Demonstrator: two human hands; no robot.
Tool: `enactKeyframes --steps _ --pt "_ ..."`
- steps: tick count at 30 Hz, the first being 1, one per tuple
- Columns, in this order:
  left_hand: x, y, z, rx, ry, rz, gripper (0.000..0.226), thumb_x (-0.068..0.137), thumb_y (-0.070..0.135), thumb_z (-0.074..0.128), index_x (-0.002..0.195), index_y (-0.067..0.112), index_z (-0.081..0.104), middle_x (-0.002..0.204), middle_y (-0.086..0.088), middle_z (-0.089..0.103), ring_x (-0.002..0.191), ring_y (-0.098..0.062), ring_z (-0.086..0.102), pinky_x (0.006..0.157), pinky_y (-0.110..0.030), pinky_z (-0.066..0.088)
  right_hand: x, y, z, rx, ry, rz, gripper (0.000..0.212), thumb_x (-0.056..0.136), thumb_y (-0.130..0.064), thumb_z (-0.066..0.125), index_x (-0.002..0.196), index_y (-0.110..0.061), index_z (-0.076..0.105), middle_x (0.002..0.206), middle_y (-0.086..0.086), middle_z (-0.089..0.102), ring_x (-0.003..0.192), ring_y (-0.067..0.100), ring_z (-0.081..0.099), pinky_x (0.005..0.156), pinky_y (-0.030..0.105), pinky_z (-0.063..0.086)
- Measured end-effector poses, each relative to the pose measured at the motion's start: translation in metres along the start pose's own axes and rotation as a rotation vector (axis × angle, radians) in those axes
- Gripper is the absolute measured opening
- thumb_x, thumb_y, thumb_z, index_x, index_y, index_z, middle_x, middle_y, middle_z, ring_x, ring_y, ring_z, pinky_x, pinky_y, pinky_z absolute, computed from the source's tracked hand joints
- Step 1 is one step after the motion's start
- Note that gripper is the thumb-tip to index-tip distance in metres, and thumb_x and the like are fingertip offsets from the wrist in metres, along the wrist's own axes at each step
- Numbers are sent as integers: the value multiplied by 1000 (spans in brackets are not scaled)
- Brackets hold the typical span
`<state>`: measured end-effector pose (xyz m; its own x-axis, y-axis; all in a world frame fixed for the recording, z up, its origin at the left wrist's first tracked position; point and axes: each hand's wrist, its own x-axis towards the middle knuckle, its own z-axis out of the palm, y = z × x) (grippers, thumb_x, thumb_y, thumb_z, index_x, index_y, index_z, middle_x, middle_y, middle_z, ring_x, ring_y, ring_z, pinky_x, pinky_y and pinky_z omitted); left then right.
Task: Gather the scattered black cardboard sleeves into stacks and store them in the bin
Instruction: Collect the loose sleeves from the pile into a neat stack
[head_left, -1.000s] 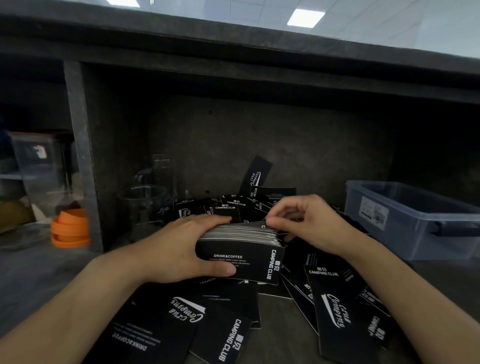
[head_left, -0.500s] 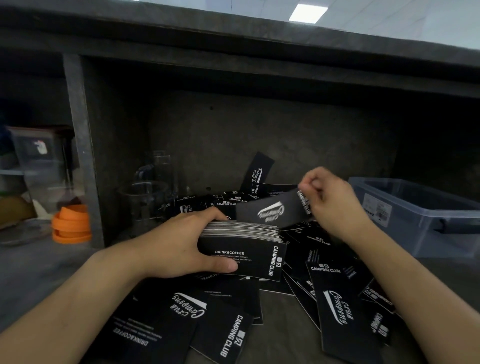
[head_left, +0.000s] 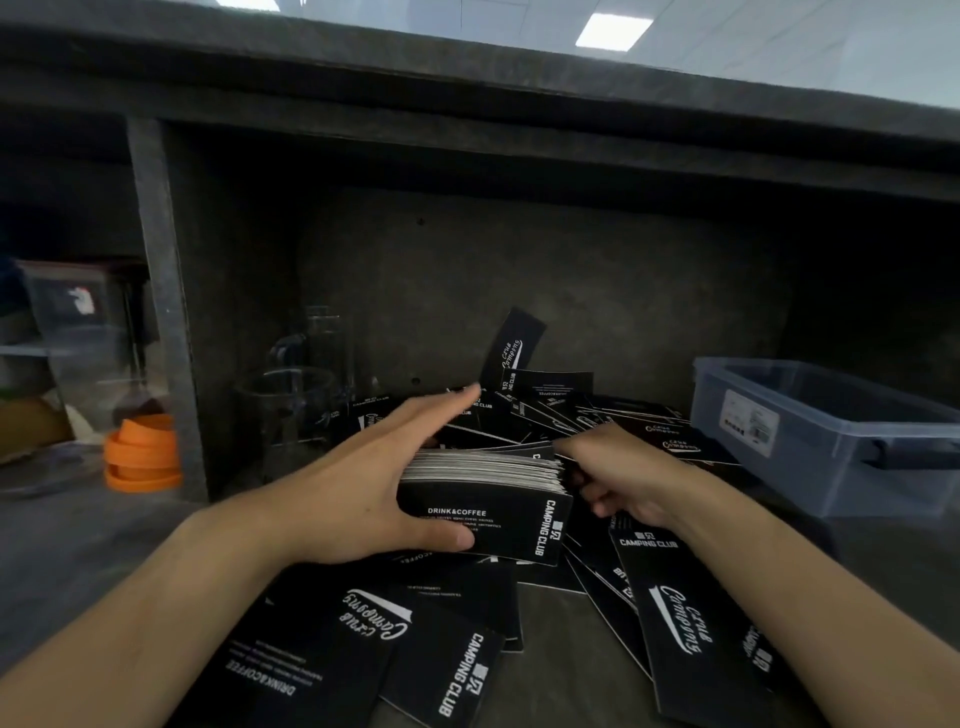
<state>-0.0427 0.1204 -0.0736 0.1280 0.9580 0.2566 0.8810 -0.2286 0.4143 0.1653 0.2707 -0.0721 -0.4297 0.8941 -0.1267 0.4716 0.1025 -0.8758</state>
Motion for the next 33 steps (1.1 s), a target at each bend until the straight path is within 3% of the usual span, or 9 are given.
enactKeyframes --steps 3,6,9,11,16,18,21,28,33 --pt "1 -4 0 72 -18 -16 97 71 78 71 150 63 17 143 38 30 136 10 34 119 -31 33 -4 0 -2 3 -98 -50 25 102 -20 45 81 -14 56 62 1 46 44 9 33 37 21 34" --pt "2 -4 0 207 -5 -19 92 72 86 58 152 59 20 132 39 36 127 7 36 116 -28 26 -8 -3 -5 -94 -129 -132 34 103 -27 42 76 -14 58 65 3 54 46 12 39 43 24 38" --pt "3 0 -2 330 15 -26 88 72 89 50 150 62 20 126 38 41 115 3 36 107 -27 26 -8 -4 -13 -356 -20 -307 43 102 -38 41 82 -12 69 75 -1 62 70 16 55 66 31 44" --pt "2 2 -2 359 48 -37 89 69 92 49 149 63 23 122 38 45 111 1 32 102 -25 25 -9 -4 -19 -265 -112 -411 44 106 -39 40 94 -20 77 88 -6 71 80 15 62 71 27 47" --pt "3 -1 -2 432 116 -28 95 66 98 44 150 58 26 122 34 46 132 3 20 123 -31 -6 -3 3 -20 -181 -191 -681 17 99 -21 63 110 -13 73 98 4 79 91 15 75 77 24 58" --pt "3 -3 -2 363 80 -55 96 65 97 48 150 56 28 122 34 47 128 5 30 125 -32 12 -3 4 -21 -129 -196 -663 13 97 -18 66 107 -12 73 95 6 79 88 17 76 70 28 60" --pt "2 -6 -2 162 2 -62 96 66 88 63 150 54 32 129 35 47 120 11 46 109 -27 43 -7 1 -24 -176 -158 -702 10 91 -19 74 98 -13 76 96 2 78 90 14 75 69 32 63" --pt "3 -5 -2 87 20 -15 81 70 71 75 142 50 44 126 34 55 113 17 52 101 -17 46 -6 -1 -24 -539 19 -885 11 96 -34 67 91 -25 71 88 -11 70 85 6 67 73 18 53" --pt "4 -5 -3 38 6 -7 76 72 66 78 139 47 48 122 31 60 108 16 58 96 -18 52 -6 -3 -25 -630 197 -1038 22 94 -45 62 91 -26 73 88 -16 64 86 4 63 77 25 52"
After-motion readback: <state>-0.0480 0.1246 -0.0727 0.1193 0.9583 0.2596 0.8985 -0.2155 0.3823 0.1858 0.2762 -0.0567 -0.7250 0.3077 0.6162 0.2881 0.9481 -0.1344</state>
